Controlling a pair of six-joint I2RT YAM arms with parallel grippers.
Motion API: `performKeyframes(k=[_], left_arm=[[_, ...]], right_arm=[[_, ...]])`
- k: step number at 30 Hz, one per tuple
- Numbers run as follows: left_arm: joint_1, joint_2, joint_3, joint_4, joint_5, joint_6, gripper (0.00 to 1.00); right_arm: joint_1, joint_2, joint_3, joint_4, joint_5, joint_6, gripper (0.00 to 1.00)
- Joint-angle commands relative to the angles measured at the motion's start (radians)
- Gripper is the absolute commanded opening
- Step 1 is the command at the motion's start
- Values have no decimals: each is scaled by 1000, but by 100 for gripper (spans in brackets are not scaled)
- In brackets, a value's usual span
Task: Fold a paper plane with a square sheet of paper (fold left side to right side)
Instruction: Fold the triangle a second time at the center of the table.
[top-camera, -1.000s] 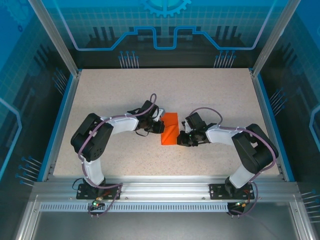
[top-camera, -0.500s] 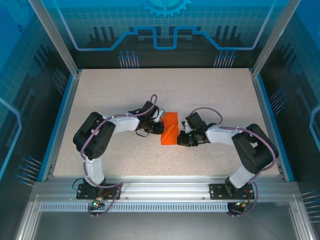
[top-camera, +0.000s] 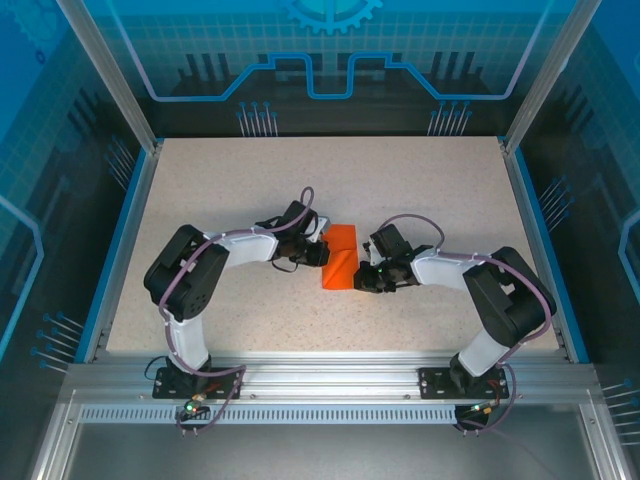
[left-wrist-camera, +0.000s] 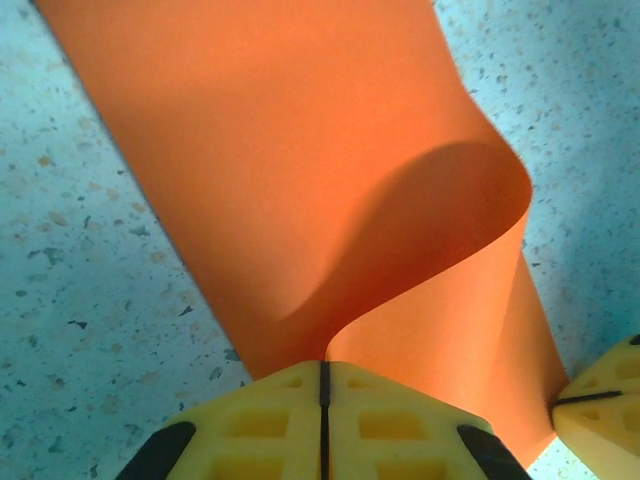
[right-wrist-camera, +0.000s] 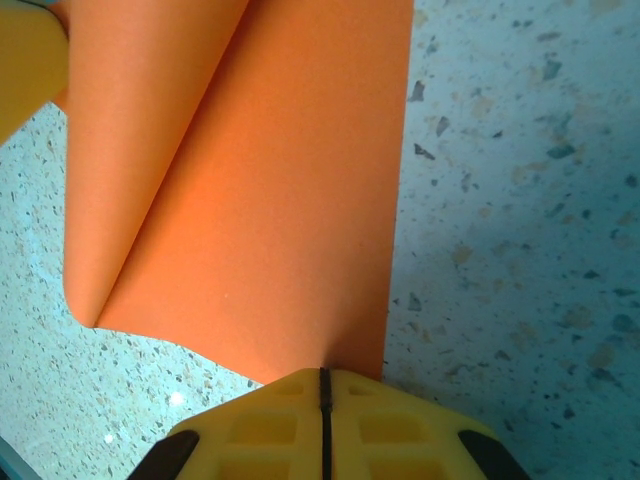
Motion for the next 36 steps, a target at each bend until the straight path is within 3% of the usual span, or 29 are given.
performKeyframes(k=[1, 29, 36], left_arm=[[8, -31, -10, 21, 13, 13, 9], [7, 48, 18, -11, 19, 35, 9], [7, 55, 12, -14, 28, 37, 9]], right_arm=[[17, 38, -7, -97, 41, -19, 8], [17, 36, -1, -108, 42, -25, 8], [-23, -40, -15, 18, -71, -8, 8]])
